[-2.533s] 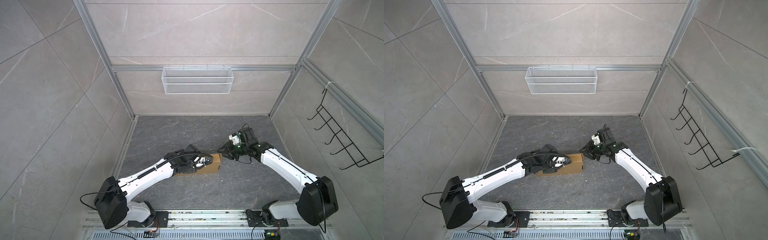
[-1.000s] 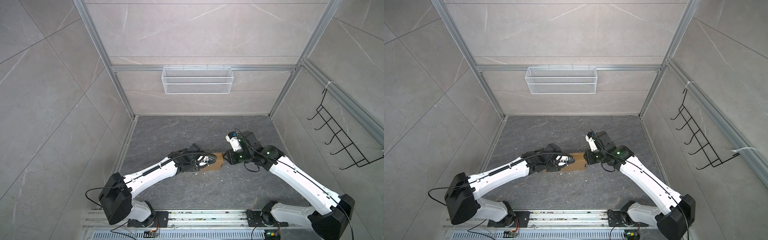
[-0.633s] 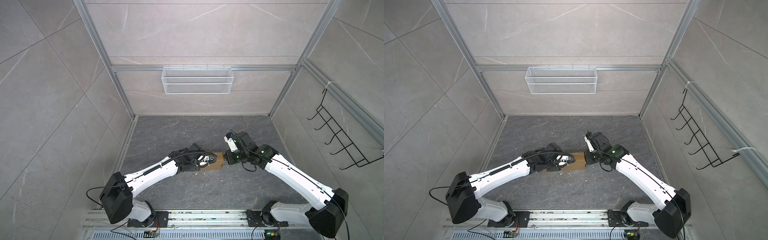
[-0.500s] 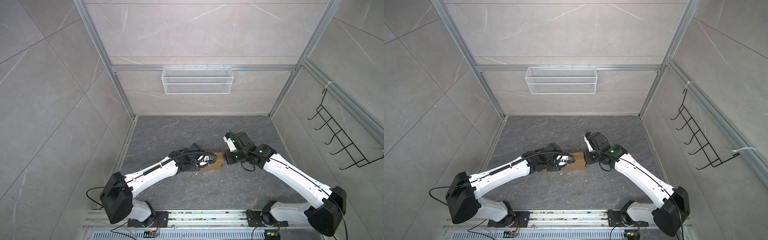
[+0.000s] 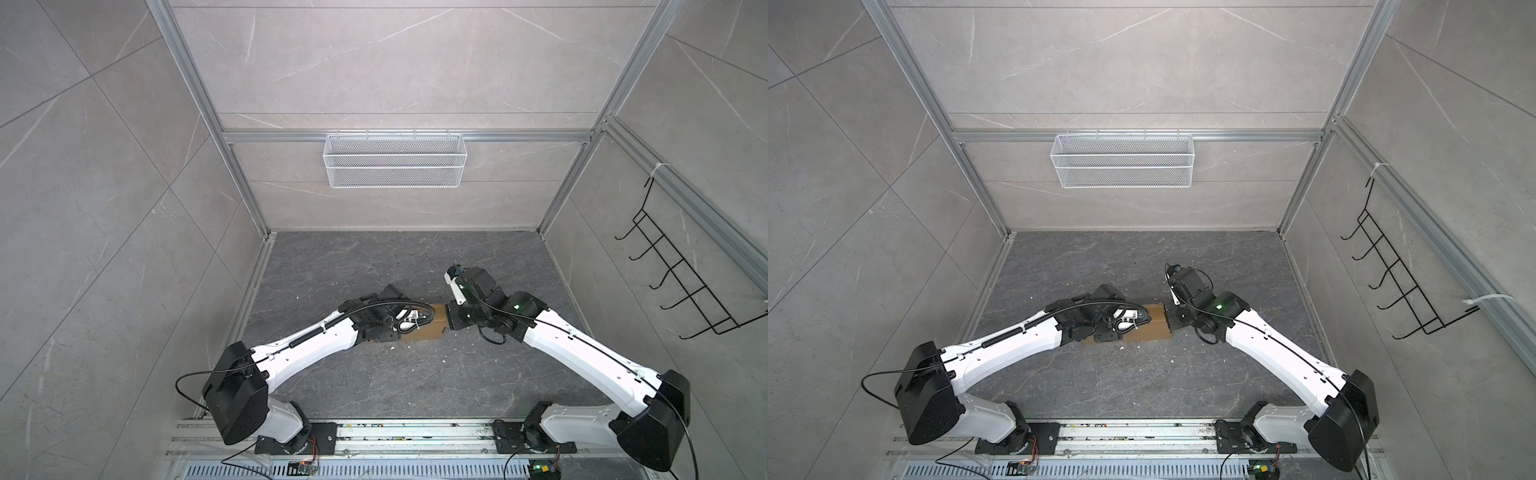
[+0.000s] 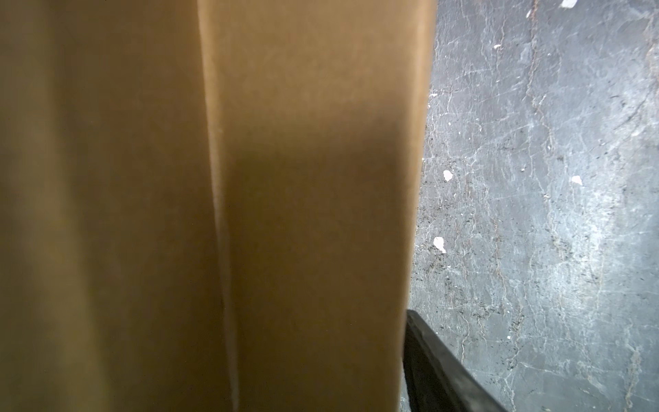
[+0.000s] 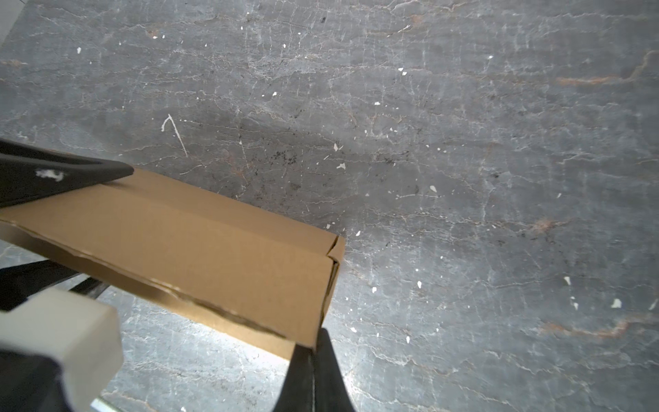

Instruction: Fold the paper box

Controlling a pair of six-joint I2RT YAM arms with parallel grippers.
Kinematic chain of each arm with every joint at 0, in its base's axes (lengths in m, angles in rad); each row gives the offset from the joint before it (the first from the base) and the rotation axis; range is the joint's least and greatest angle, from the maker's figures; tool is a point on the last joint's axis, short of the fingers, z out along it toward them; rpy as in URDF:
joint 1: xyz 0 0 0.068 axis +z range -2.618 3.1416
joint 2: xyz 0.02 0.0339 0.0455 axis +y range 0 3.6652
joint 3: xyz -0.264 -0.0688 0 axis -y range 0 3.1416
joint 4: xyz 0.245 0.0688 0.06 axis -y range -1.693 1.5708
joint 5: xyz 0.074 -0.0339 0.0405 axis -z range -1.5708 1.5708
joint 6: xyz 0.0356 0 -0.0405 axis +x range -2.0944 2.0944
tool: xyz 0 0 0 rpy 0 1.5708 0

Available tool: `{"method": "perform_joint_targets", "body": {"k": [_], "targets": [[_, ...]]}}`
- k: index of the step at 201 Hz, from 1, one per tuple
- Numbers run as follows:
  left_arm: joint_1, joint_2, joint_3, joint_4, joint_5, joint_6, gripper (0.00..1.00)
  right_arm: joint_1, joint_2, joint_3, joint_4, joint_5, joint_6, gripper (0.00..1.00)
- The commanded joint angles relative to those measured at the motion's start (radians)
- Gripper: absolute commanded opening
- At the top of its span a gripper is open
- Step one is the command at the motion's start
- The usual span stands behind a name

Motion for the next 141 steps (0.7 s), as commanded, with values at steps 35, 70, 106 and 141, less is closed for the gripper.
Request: {"method": "perform_joint_targets", "body": {"k": [35, 70, 106, 141], "targets": [[0.000, 0.032, 0.001, -0.047, 0.047, -0.014, 0.65, 0.048, 0.007, -0.067, 0.061, 0.066, 0.013, 0.00], [0.001, 0.035, -0.010, -0.040, 0.046, -0.011, 0.65, 0.055, -0.010, -0.116, 0.117, 0.072, 0.031, 0.00], [0.000, 0.029, -0.049, -0.009, 0.028, -0.003, 0.64, 0.054, -0.022, -0.131, 0.151, 0.019, 0.071, 0.05], [0.001, 0.031, -0.054, -0.008, 0.024, 0.004, 0.64, 0.004, -0.052, -0.085, 0.126, -0.240, 0.073, 0.35]]}}
